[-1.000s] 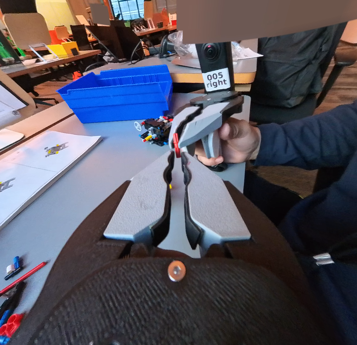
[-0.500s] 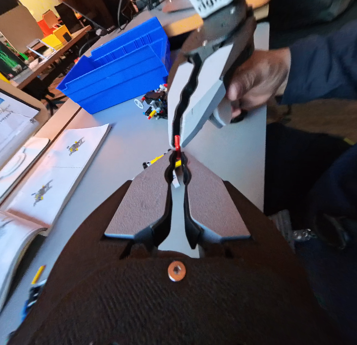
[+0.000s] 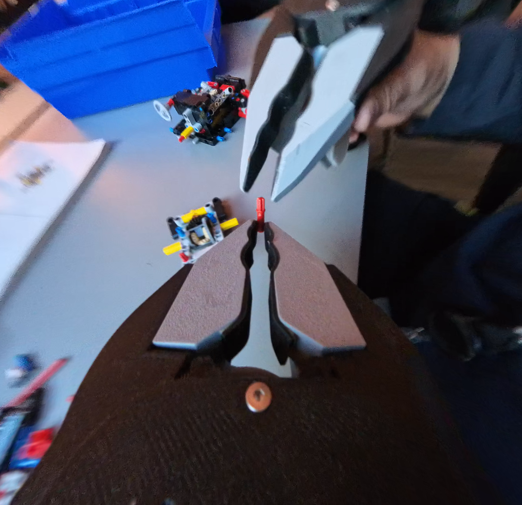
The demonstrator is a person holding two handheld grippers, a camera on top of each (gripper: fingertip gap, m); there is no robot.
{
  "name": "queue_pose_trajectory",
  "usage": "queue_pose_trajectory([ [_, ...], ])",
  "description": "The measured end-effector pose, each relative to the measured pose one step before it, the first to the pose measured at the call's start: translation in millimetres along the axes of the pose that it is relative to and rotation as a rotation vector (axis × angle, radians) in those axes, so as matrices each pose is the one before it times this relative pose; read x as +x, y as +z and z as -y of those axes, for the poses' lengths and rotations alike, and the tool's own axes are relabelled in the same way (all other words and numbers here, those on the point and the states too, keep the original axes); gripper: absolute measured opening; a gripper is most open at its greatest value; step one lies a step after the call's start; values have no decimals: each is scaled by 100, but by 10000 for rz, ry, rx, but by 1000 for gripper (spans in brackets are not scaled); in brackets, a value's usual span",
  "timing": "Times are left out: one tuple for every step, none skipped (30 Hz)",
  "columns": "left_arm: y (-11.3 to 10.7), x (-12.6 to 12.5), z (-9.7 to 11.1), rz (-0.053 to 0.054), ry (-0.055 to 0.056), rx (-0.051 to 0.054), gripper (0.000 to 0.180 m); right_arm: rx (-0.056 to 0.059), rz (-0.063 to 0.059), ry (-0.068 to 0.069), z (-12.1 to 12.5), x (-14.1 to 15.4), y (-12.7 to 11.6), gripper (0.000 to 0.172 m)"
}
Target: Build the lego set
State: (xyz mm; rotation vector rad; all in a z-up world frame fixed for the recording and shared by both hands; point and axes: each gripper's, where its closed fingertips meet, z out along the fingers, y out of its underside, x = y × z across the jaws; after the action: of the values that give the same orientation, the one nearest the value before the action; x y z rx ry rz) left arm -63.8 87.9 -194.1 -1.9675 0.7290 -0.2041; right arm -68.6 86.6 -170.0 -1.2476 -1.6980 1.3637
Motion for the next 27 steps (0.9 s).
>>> queue_pose_trajectory([
  [52, -17, 254, -454, -1406, 328, 2, 240, -458, -151, 278, 423, -230, 19],
  [-1, 72, 311, -574, -1477, 389, 2, 204, -494, -311, 277, 353, -228, 20],
  [-26, 25, 261, -541, -1295, 346, 2, 86, -406, -444, 149, 100, -152, 20],
  [-12, -183, -17, -257, -733, 142, 2, -52, -243, -472, 16, -167, -33, 18],
  [57, -358, -342, 56, -192, -130, 2, -166, -120, -402, -147, -327, 85, 12],
  [49, -278, -286, 132, 60, -122, 2, -210, -12, -264, -258, -377, 160, 11],
  [35, -29, -154, 29, 94, -52, 2, -180, 78, -100, -278, -360, 153, 12],
  [40, 22, -138, -5, 2, -75, 2, -95, 93, 17, -217, -231, 95, 12],
  [33, 40, -132, -25, 3, -82, 2, 11, 112, 95, -77, -132, -5, 13],
  [30, 202, -189, -100, 166, -136, 2, 126, 141, 230, 113, -42, -118, 13],
  [12, 389, -208, -148, 387, -157, 2, 201, 162, 399, 248, 90, -194, 14],
  [-10, 353, -89, -29, 551, -92, 2, 215, 255, 501, 268, 53, -176, 14],
  [23, 32, -207, 221, 575, -217, 2, 133, 402, 508, 155, -130, -121, 12],
  [42, -117, -196, 320, 599, -223, 2, -1, 444, 408, -30, -257, -30, 11],
  [56, -74, -106, 267, 550, -184, 2, -97, 279, 235, -185, -134, 41, 12],
  [24, -50, -30, 217, 468, -130, 2, -169, 127, 54, -276, -20, 78, 12],
  [14, 41, 29, 135, 470, -97, 2, -215, 24, -67, -321, 50, 99, 11],
  [-1, -13, -23, 168, 509, -119, 2, -219, -42, -110, -315, 104, 113, 10],
  [8, -265, -122, 327, 526, -183, 2, -209, 9, -94, -291, 23, 130, 7],
  [18, -188, -181, 265, 538, -208, 2, -175, 111, -79, -239, -160, 132, 0],
  [41, 102, -182, 77, 489, -191, 2, -93, 89, -73, -126, -153, 122, 0],
  [45, 122, -76, 49, 382, -117, 2, -68, -20, -53, -98, 6, 136, 0],
  [48, 81, -31, 53, 253, -82, 2, -86, -17, -47, -133, 16, 118, 0],
  [89, 62, -104, 38, 158, -123, 2, -71, 27, -34, -108, -23, 100, 0],
  [88, 45, -37, 3, 98, -59, 2, -68, -41, -31, -95, 96, 87, 2],
  [60, 42, 54, -38, 3, 26, 2, -148, -163, -51, -205, 302, 52, 7],
  [38, 7, 62, -59, -70, 50, 2, -197, -214, -99, -270, 382, 15, 8],
])
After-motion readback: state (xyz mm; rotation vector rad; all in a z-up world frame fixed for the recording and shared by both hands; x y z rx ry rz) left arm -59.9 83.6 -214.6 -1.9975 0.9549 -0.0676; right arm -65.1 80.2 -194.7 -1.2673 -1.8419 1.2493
